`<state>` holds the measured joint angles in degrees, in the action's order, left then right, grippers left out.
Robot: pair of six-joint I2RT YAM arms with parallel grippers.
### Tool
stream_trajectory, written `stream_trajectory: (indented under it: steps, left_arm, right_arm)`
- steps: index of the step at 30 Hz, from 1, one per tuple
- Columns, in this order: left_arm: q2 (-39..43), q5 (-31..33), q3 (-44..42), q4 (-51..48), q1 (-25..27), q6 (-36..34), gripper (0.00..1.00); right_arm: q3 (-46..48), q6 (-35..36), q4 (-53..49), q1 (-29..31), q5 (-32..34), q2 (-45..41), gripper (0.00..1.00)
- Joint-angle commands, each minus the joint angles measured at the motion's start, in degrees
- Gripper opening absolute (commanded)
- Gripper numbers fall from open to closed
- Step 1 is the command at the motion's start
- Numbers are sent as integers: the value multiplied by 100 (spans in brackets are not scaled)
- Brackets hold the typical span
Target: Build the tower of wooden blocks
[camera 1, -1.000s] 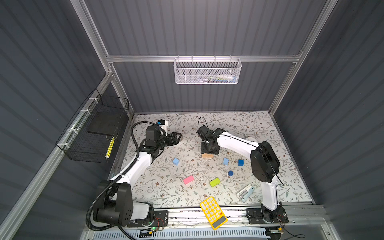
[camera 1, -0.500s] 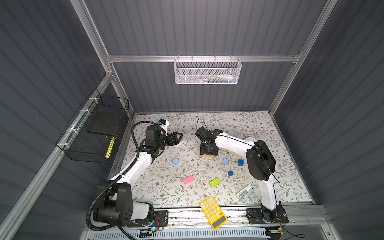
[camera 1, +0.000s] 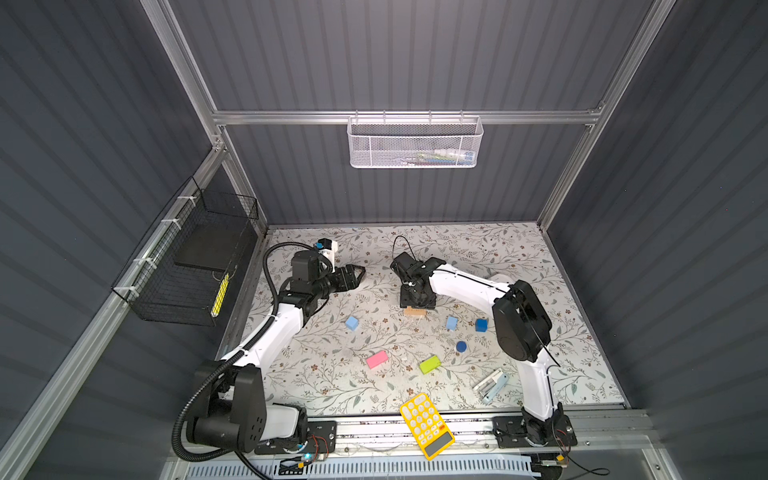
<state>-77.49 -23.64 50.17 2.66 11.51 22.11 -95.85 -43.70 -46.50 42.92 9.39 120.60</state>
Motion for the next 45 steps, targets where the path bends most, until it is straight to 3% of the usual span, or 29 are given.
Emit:
stream_trajectory:
  steps: [1, 45]
  left_arm:
    - [-38, -98, 1, 16, -52, -57, 79]
    - [-29, -123, 10, -36, -52, -114, 79]
  right_arm:
    - [-170, -54, -165, 24, 162, 74, 23]
    - [-221, -58, -185, 68, 116, 298, 33]
